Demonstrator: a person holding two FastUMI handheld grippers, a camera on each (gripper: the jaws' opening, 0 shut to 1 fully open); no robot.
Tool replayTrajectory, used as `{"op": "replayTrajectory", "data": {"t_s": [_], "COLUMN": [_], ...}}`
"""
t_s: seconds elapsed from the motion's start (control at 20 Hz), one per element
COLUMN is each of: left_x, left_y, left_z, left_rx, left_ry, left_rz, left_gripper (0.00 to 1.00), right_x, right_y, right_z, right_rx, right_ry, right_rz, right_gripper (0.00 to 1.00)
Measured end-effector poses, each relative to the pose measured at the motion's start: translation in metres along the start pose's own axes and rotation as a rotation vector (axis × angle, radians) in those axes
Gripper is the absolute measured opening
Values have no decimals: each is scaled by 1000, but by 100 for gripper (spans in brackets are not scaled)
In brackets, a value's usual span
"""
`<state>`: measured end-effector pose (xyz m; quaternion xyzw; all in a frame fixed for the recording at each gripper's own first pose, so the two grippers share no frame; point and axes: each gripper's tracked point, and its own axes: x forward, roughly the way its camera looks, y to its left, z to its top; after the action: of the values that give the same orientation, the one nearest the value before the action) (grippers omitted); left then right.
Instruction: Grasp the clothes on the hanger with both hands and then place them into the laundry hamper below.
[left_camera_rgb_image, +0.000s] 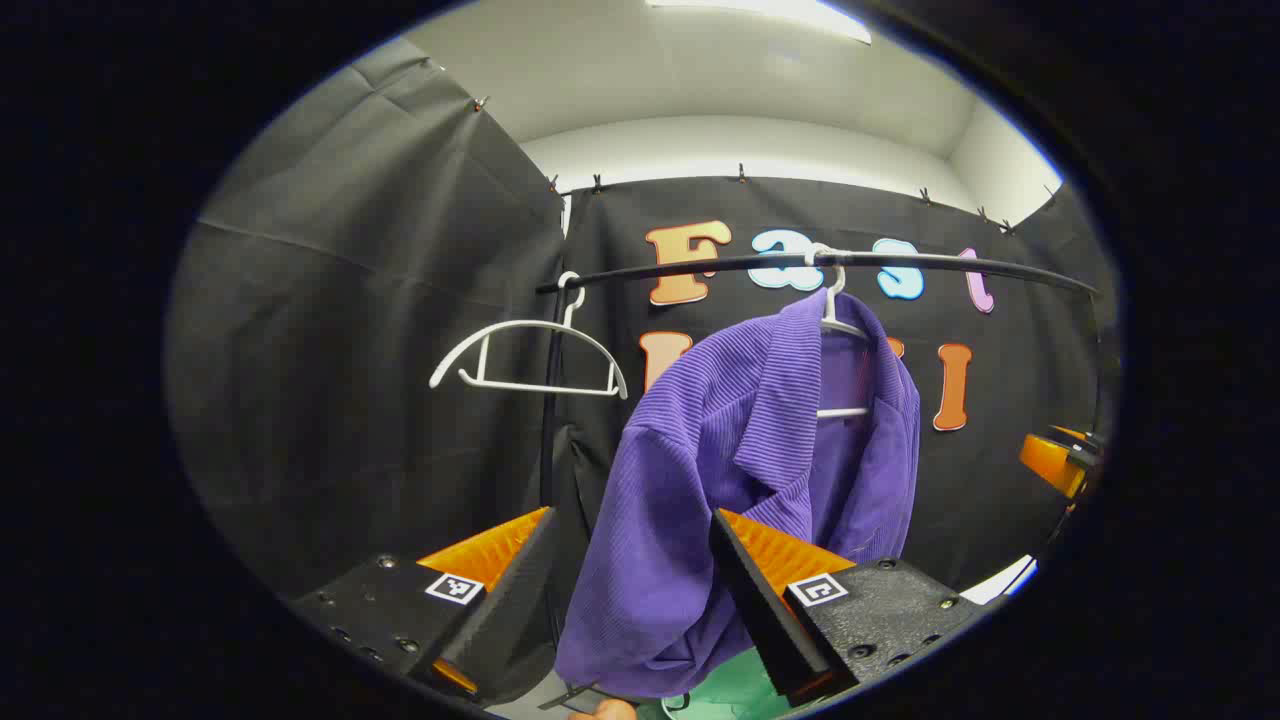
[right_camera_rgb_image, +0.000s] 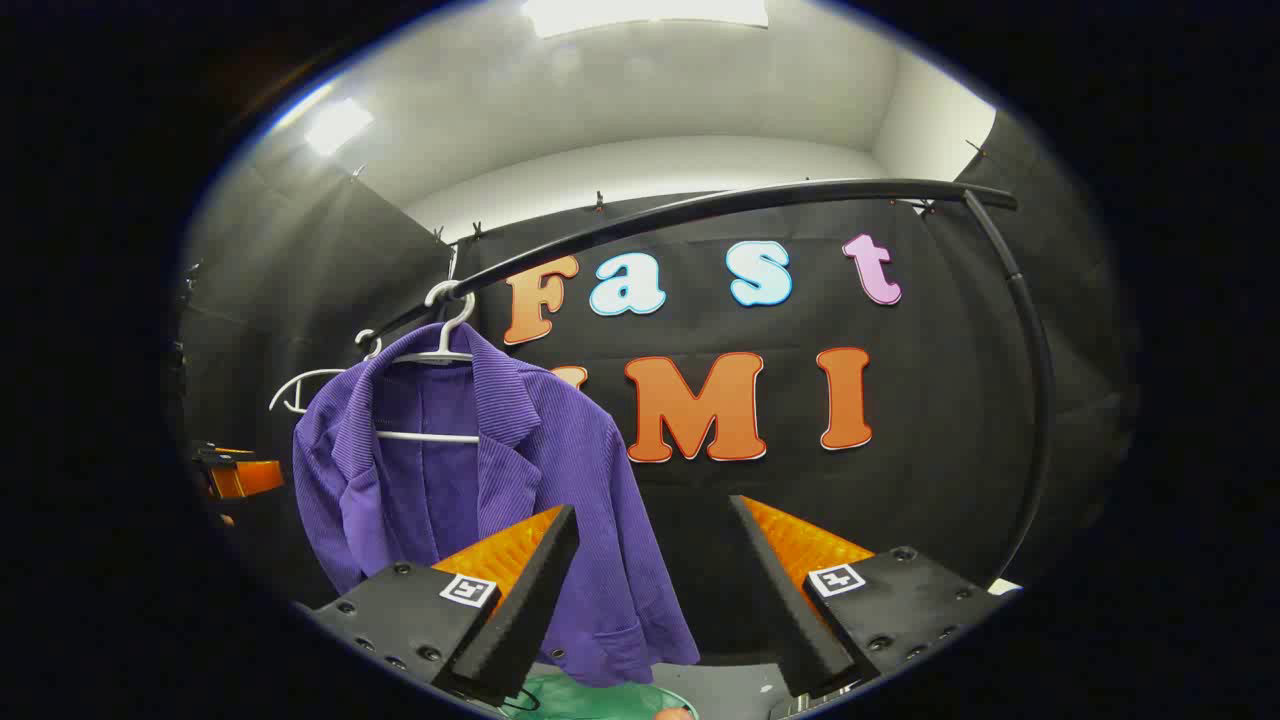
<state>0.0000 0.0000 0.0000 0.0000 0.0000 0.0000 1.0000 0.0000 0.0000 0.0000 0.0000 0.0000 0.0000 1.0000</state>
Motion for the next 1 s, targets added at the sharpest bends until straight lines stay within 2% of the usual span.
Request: {"op": "replayTrajectory", "data": {"t_s": [0.25,0.4,0.55,0.65,0.75,0.85,0.95,1.0], "left_x": [-5,-9,-12,-13,-11,-10,-7,-6], "left_y": [-8,-6,-5,-7,-11,-17,-28,-35], "left_z": [1,5,6,3,0,-4,-9,-10], "left_rx": [-4,7,7,7,3,0,-12,-28], "left_ry": [-3,-8,-10,-1,8,21,39,45], "left_rz": [-19,-17,-20,-26,-34,-43,-63,-77], "left_gripper": [92,98,98,93,93,98,92,93], "right_x": [-1,-3,-5,-4,-1,2,6,11], "right_y": [5,8,15,21,26,33,45,52], "right_z": [-4,-1,-4,-7,-10,-13,-18,-20], "right_rx": [34,27,27,31,39,46,48,48], "right_ry": [17,10,18,28,35,43,53,56], "right_rz": [30,29,36,42,44,53,69,80], "right_gripper": [89,89,89,89,89,89,89,89]}}
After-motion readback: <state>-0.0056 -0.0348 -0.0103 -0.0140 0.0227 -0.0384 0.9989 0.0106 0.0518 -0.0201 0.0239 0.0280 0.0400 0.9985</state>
